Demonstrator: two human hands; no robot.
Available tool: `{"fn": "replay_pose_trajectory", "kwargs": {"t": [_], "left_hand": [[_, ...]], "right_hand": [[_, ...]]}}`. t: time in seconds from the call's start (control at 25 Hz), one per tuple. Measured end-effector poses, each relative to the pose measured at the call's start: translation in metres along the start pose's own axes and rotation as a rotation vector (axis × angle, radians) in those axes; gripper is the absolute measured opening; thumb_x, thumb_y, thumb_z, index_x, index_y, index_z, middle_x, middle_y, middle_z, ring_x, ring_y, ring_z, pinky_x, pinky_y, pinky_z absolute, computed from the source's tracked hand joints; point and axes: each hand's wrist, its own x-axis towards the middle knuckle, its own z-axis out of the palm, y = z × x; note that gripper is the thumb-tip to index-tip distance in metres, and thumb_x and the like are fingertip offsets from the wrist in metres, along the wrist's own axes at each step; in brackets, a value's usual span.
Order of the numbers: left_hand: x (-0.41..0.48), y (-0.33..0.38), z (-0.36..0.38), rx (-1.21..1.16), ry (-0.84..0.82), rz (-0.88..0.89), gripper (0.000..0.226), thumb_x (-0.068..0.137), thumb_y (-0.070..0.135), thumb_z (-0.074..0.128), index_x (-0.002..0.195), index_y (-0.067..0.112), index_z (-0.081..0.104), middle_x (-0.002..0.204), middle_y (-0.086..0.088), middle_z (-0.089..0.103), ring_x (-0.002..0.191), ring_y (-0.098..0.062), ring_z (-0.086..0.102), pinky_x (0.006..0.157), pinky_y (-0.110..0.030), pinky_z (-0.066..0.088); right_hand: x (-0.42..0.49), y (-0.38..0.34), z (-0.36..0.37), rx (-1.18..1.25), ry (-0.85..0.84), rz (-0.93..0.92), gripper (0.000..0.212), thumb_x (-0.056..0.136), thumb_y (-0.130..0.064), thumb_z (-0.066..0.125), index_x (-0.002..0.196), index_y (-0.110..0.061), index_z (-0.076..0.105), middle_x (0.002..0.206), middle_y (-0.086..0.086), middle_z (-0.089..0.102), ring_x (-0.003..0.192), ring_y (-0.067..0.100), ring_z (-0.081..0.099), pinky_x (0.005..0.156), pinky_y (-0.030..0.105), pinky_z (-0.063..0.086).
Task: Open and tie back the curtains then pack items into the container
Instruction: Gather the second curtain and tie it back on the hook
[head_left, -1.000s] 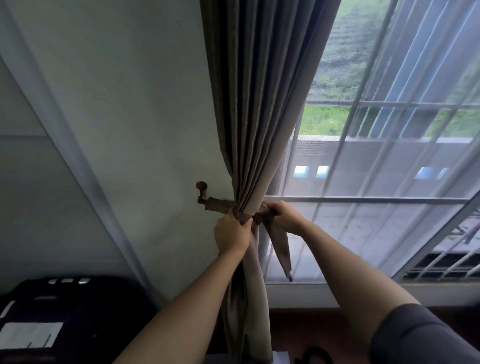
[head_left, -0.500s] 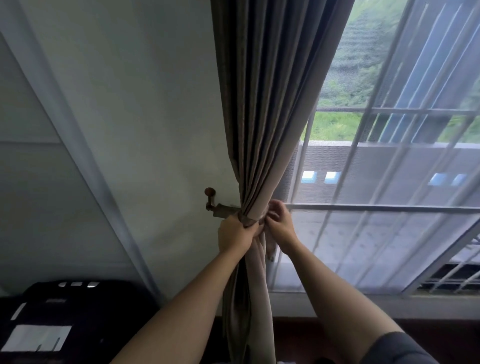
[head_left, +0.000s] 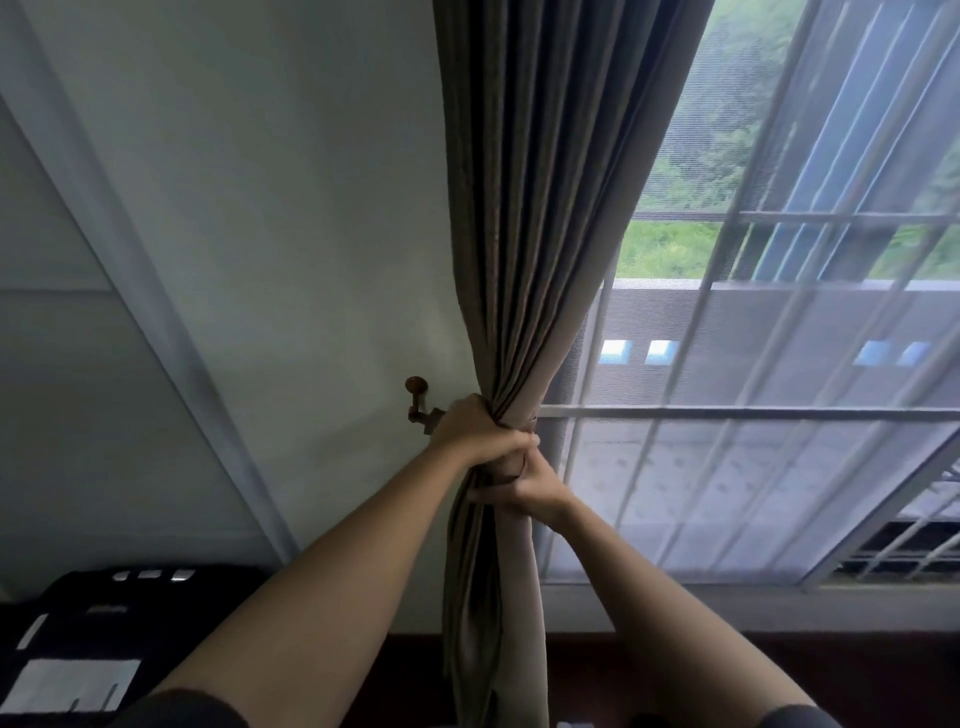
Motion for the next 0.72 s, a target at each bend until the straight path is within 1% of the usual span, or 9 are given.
{"fn": "replay_pose_trajectory", "kwargs": {"t": [0.04,0.12,0.24,0.32,0.4,0.56,0.64,0.68,0.72], "left_hand": [[0.002,0.004,-0.003,0.071,-0.022,0.038,0.054,0.061,0.051,0.078,0.101,0.016,0.067,0.098,0.0,0.069,0.092,-0.018,0.066,0.079,-0.027,0.053],[0.007,0.01,-0.007,0.181,-0.044,0.105,0.058,0.061,0.052,0.077,0.107,0.018,0.064,0.1,0.003,0.066,0.091,-0.015,0.063,0.076,-0.024,0.048],[0.02,0.013,-0.01,0.207,-0.122,0.131,0.076,0.051,0.056,0.079,0.115,0.02,0.062,0.112,0.005,0.065,0.101,-0.014,0.061,0.082,-0.024,0.049],[0.026,0.013,-0.013,0.221,-0.202,0.111,0.085,0.043,0.06,0.078,0.116,0.021,0.062,0.116,0.004,0.066,0.103,-0.014,0.062,0.09,-0.028,0.052],[0.027,0.015,-0.017,0.237,-0.271,0.094,0.089,0.041,0.061,0.079,0.119,0.022,0.061,0.117,0.004,0.066,0.103,-0.014,0.062,0.09,-0.03,0.053],[0.021,0.013,-0.023,0.391,-0.208,0.171,0.1,0.039,0.078,0.067,0.125,0.028,0.057,0.123,0.005,0.062,0.111,-0.017,0.06,0.092,-0.03,0.049],[0.013,-0.001,-0.033,0.243,-0.266,0.27,0.083,0.048,0.073,0.069,0.119,0.03,0.061,0.113,0.009,0.066,0.106,-0.012,0.062,0.09,-0.027,0.051],[0.008,-0.015,-0.036,0.074,-0.299,0.273,0.065,0.058,0.064,0.072,0.112,0.029,0.065,0.106,0.01,0.069,0.1,-0.007,0.064,0.088,-0.025,0.052],[0.002,-0.032,-0.037,-0.171,-0.289,0.225,0.039,0.071,0.047,0.073,0.102,0.024,0.069,0.098,0.007,0.071,0.092,-0.006,0.066,0.084,-0.023,0.052]], "right_hand": [[0.0,0.001,0.005,0.022,0.036,-0.001,0.063,0.055,0.0,0.082,0.112,0.007,0.054,0.108,0.024,0.063,0.105,0.029,0.063,0.087,0.037,0.053],[-0.003,-0.003,0.014,0.042,0.149,-0.025,0.048,0.057,-0.01,0.085,0.099,-0.003,0.062,0.095,0.012,0.069,0.094,0.02,0.067,0.083,0.036,0.054],[-0.003,-0.005,0.026,-0.044,0.396,0.023,0.056,0.056,-0.038,0.085,0.104,-0.02,0.063,0.1,0.001,0.07,0.095,0.013,0.067,0.085,0.039,0.056],[-0.002,-0.007,0.033,-0.124,0.483,0.05,0.062,0.056,-0.049,0.079,0.11,-0.025,0.061,0.101,-0.003,0.069,0.093,0.011,0.066,0.082,0.04,0.057],[-0.001,-0.012,0.036,-0.178,0.525,0.05,0.063,0.061,-0.045,0.078,0.117,-0.026,0.056,0.1,-0.005,0.067,0.092,0.012,0.064,0.079,0.037,0.056],[-0.004,-0.02,0.035,-0.18,0.586,0.112,0.062,0.063,-0.038,0.073,0.121,-0.028,0.054,0.095,-0.007,0.062,0.09,0.015,0.061,0.074,0.033,0.052],[-0.007,-0.024,0.038,-0.17,0.578,0.15,0.06,0.064,-0.039,0.067,0.121,-0.026,0.055,0.096,-0.004,0.063,0.091,0.017,0.062,0.072,0.032,0.05],[-0.009,-0.025,0.039,-0.154,0.577,0.161,0.062,0.061,-0.044,0.065,0.118,-0.024,0.056,0.098,-0.003,0.063,0.092,0.019,0.063,0.072,0.033,0.051],[-0.012,-0.026,0.04,-0.146,0.569,0.165,0.062,0.059,-0.047,0.064,0.115,-0.021,0.056,0.098,-0.002,0.063,0.092,0.019,0.062,0.072,0.032,0.05]]}}
